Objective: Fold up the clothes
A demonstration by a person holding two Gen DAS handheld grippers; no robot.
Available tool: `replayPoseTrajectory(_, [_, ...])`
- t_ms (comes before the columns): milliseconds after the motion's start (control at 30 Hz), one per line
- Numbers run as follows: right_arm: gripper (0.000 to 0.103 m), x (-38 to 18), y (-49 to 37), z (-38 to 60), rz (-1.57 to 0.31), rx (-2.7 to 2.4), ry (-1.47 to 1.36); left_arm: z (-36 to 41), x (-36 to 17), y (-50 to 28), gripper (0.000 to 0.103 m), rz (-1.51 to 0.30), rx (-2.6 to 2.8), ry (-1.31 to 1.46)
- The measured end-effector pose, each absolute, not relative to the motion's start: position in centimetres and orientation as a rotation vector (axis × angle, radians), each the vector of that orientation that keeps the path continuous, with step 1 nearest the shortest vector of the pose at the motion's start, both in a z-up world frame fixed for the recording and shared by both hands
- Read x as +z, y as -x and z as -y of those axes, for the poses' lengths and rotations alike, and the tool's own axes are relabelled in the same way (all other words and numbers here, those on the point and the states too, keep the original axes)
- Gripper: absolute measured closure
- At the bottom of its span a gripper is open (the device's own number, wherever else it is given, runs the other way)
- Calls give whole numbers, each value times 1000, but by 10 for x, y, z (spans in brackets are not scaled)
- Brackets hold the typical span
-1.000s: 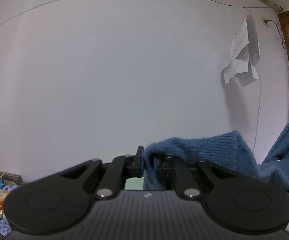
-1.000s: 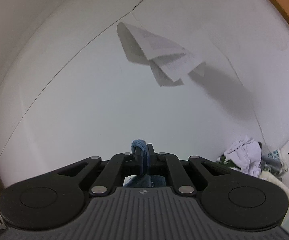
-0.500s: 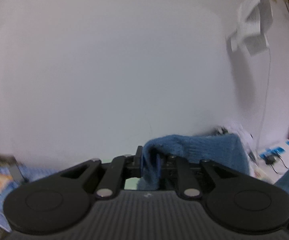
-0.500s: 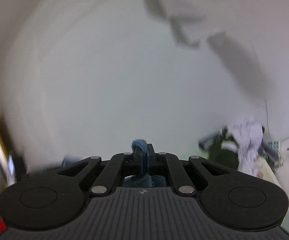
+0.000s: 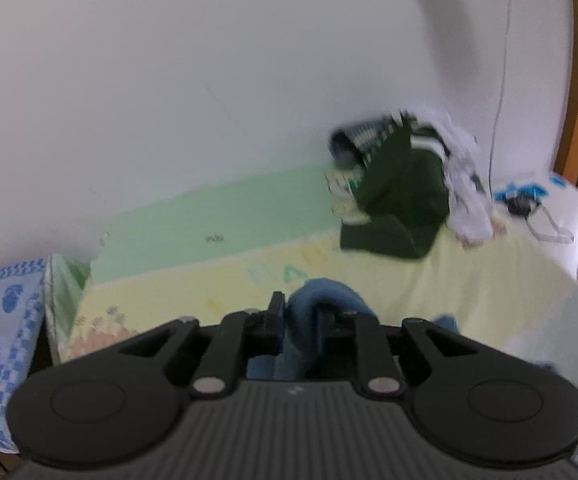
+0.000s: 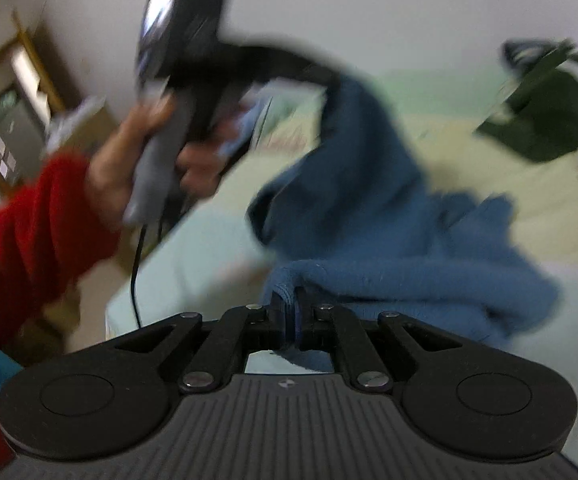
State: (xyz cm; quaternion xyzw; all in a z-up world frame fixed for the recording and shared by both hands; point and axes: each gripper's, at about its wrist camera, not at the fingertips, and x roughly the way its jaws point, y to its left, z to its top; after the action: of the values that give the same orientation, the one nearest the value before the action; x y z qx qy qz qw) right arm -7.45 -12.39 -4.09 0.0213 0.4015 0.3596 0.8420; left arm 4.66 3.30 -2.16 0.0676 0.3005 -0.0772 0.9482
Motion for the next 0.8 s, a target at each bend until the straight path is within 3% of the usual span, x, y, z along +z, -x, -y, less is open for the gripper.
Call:
replayPoseTrajectory(100, [95,-57,63,115,-908,763,12,-27,-40,-49,68,-641,-148,-172])
replayPoseTrajectory(167, [86,-53,52,127,-936,758,4,-30,-49,-50,62,-670,-149,-181])
replayPoseTrajectory(233, [71,-42,55,143,-924,780,-14,-37,-53,-52,48,-698,-160,-162])
replayPoseTrajectory(300, [62,-22,54,159,-870,813,-17,-48,-49,-49,39,-690,-140,-139])
replayPoseTrajectory(367, [59,-3,50,175,-791,837,-38,-59,-42,-42,36,-669,-119,-115])
replayPoseTrajectory(500, [30,15,28,192,-652,814,-119,-81,-30,-15,22,-629,-54,-82])
replayPoseTrajectory(800, [32,-14,-48,125,-636,738,32,-82,-62,53,18,-749,57,40])
